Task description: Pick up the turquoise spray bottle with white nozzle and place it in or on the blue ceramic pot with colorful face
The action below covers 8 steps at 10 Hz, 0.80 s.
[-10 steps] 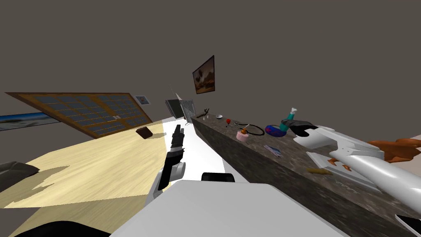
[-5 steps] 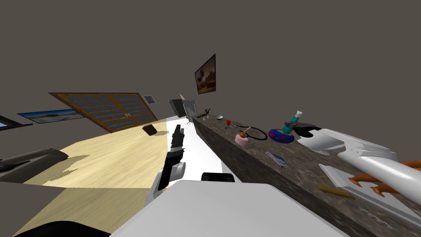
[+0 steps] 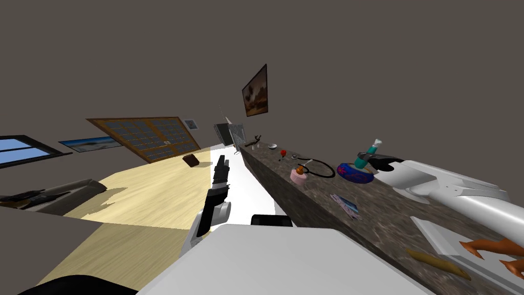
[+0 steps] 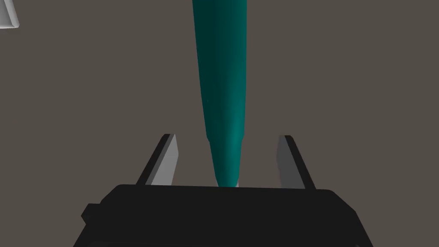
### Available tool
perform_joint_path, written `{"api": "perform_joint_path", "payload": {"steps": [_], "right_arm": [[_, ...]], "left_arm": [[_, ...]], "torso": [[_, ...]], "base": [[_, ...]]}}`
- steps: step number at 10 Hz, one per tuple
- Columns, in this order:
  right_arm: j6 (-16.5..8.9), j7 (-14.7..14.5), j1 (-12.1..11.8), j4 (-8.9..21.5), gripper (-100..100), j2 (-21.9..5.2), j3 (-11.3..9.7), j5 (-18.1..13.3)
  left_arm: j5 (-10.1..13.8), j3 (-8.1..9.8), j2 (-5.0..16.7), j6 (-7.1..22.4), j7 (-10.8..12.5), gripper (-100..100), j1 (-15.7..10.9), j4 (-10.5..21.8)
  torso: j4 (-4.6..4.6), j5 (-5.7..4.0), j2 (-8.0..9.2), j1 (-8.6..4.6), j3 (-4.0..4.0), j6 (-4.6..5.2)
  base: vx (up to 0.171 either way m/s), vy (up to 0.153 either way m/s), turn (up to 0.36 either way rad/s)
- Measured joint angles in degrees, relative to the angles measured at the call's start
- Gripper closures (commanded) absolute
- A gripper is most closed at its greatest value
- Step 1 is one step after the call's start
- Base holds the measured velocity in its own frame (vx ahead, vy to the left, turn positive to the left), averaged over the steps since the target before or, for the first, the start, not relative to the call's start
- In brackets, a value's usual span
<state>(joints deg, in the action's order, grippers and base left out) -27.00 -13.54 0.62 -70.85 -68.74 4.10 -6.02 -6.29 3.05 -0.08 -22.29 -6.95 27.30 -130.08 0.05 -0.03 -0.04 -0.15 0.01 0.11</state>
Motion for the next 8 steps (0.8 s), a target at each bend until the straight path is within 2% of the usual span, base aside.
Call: {"api": "perform_joint_path", "payload": {"steps": [3, 4, 5, 8], "right_arm": [[0.00, 0.00, 0.00, 0.00, -100, 0.00, 0.00, 0.00], [0.00, 0.00, 0.00, 0.00, 0, 0.00, 0.00, 0.00], [0.00, 0.00, 0.00, 0.00, -100, 0.00, 0.00, 0.00], [-1.64, -0.48, -0.05, -1.26, -100, -2.86, -0.51, 3.28]], "left_arm": [[0.00, 0.00, 0.00, 0.00, 0.00, 0, 0.00, 0.00], [0.00, 0.00, 0.00, 0.00, 0.00, 0, 0.00, 0.00], [0.00, 0.00, 0.00, 0.00, 0.00, 0, 0.00, 0.00], [0.00, 0.00, 0.00, 0.00, 0.00, 0, 0.00, 0.00]], "torso": [[0.02, 0.04, 0.06, 0.13, 0.04, 0.00], [0.02, 0.04, 0.07, 0.13, 0.04, 0.00], [0.02, 0.04, 0.07, 0.13, 0.04, 0.00], [0.04, 0.04, 0.14, 0.10, 0.08, 0.00]], "base": [[0.000, 0.000, 0.000], [0.000, 0.000, 0.000], [-0.009, -0.004, 0.022], [-0.016, -0.012, 0.024]]}}
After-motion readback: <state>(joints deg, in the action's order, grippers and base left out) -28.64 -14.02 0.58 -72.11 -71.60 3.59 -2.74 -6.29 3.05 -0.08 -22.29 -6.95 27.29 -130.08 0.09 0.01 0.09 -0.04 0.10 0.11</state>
